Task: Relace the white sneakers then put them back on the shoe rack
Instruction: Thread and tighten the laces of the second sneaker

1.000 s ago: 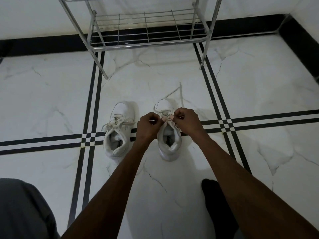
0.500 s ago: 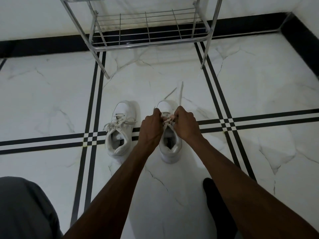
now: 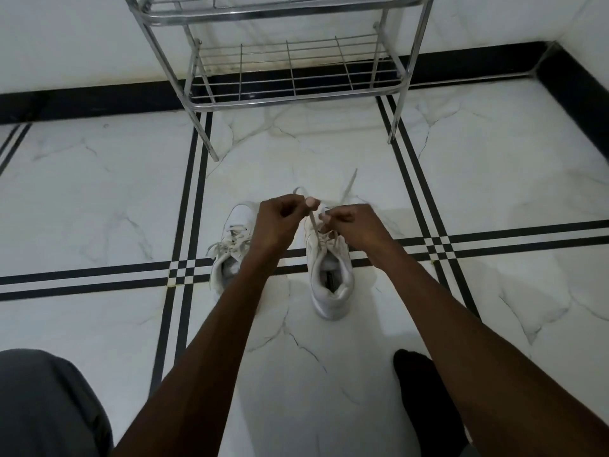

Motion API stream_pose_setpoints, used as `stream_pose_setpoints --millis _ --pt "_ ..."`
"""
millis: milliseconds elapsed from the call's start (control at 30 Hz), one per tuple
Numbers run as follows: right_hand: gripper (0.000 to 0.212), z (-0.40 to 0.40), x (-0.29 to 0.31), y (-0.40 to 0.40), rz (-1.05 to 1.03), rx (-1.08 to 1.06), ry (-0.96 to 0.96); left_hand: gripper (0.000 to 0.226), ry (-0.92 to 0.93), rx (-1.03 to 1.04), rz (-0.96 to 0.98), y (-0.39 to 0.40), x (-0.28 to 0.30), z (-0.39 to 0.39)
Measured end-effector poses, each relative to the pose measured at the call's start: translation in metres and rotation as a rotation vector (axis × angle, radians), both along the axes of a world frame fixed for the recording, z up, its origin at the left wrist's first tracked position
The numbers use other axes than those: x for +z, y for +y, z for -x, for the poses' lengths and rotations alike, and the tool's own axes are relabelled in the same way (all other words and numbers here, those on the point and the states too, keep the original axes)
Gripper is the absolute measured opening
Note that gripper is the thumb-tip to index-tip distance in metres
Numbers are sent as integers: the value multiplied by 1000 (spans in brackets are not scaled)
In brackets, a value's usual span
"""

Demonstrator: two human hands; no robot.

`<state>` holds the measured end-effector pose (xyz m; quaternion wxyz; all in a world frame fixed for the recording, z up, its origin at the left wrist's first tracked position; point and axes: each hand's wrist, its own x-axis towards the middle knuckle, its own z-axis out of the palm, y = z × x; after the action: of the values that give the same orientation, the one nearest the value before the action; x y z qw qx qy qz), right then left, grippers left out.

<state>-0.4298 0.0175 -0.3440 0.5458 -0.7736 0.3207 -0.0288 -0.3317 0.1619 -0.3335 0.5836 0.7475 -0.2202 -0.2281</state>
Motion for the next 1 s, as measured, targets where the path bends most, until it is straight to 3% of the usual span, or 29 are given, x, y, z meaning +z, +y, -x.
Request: stream_pose_setpoints --millis 100,200,300,400,633,767,900,1000 --pt "21 -6 18 8 9 360 69 31 -87 -36 -4 2 -3 -5" --pt "17 -8 28 8 148 494 101 33 -62 -50 -7 6 -15 -4" --pt "25 -3 31 1 242 398 77 45 72 -126 -28 6 -23 8" --pt "14 3 31 -9 301 382 82 58 150 -170 -81 1 -26 18" --pt "9 6 14 -15 510 124 -54 34 174 -32 -52 -12 -33 27" --pt "11 5 6 -15 444 30 -130 26 138 -15 -39 -8 -36 25" --pt "15 9 1 -20 122 -73 -171 36 -185 -44 -190 -2 -47 8" --pt "21 12 1 -21 -88 -116 -185 30 -418 -11 -448 8 -58 -6"
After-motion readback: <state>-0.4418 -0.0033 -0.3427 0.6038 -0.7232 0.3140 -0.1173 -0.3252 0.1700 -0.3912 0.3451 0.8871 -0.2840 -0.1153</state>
